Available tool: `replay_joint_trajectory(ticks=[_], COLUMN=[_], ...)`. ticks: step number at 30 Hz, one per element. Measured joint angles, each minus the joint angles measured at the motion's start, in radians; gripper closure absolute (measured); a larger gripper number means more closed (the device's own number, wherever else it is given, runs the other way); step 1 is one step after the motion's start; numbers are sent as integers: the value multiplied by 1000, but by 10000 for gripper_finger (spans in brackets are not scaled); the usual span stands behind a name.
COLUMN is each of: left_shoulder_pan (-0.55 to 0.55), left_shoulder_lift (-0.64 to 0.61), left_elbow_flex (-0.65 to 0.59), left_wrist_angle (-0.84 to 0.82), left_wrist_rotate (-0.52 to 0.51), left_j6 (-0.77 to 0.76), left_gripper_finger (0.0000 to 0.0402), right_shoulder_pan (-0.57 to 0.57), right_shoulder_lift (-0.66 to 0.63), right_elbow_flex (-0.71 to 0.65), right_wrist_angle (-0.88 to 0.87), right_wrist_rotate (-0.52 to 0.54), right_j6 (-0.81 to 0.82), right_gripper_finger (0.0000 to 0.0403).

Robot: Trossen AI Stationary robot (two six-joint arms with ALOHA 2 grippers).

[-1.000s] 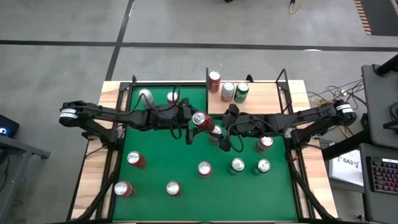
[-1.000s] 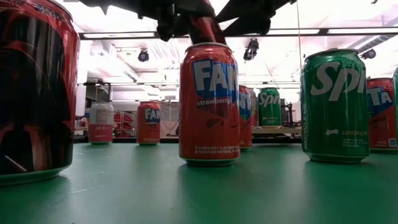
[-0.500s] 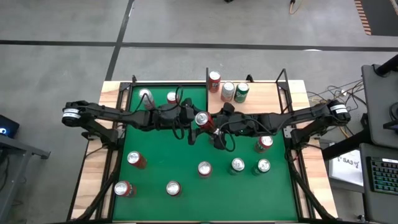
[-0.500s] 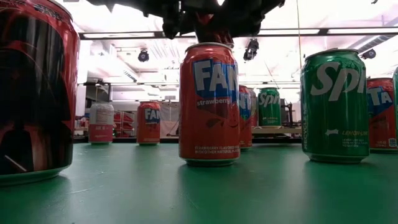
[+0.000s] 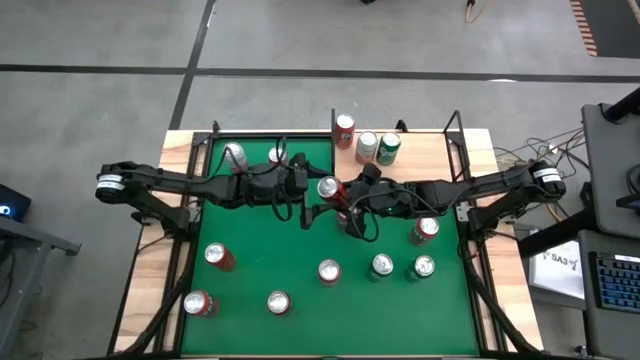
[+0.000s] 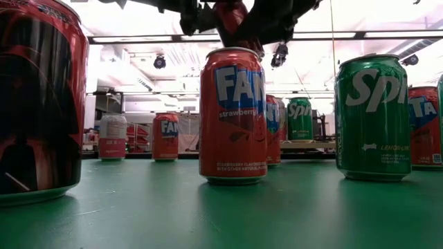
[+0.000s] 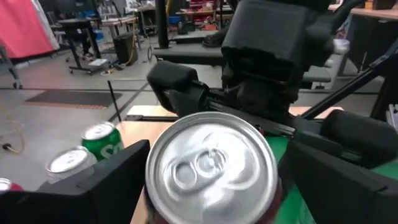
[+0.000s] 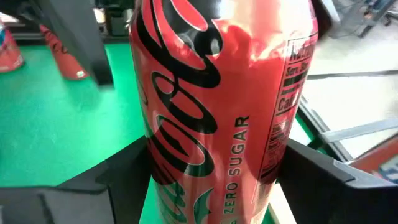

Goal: Place canned beverage on shelf
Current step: Put the top red/black soda can on the shelf

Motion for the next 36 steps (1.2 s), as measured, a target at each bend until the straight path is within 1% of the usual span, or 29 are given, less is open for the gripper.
replay_joint_trajectory(ticks=[4,8,11,15,18,22,25,29,30,32,36], left_shoulder_pan=[0,-3,-2,-2,-2,-2,-1,-1,0,0,2], left_shoulder_lift=[-36,-72,-97,-127,-139,-147,-150,-150,-150,-151,-151], left_elbow_flex=[-1,-1,-2,-2,-3,-3,-3,-3,-3,-3,-3], left_wrist_angle=[-19,-30,-49,-77,-81,-82,-86,-88,-88,-89,-90], left_wrist_rotate=[-6,8,8,2,3,2,2,2,2,1,-1], left_j6=[26,54,73,92,98,99,114,142,149,159,180], left_gripper_finger=[47,48,48,48,48,48,48,48,48,48,48], right_shoulder_pan=[-4,-7,-9,-25,-47,-67,-77,-78,-78,-84,-95], right_shoulder_lift=[-38,-98,-149,-233,-307,-412,-484,-562,-577,-603,-621], right_elbow_flex=[-29,-75,-128,-214,-288,-393,-473,-578,-604,-647,-704], right_wrist_angle=[-9,-30,-29,-31,-29,-30,-27,-26,-27,-29,-28], right_wrist_rotate=[39,158,223,251,291,345,411,584,610,625,620], right_j6=[13,51,80,135,189,277,342,471,503,570,676], right_gripper_finger=[121,121,121,121,121,121,121,121,121,121,121])
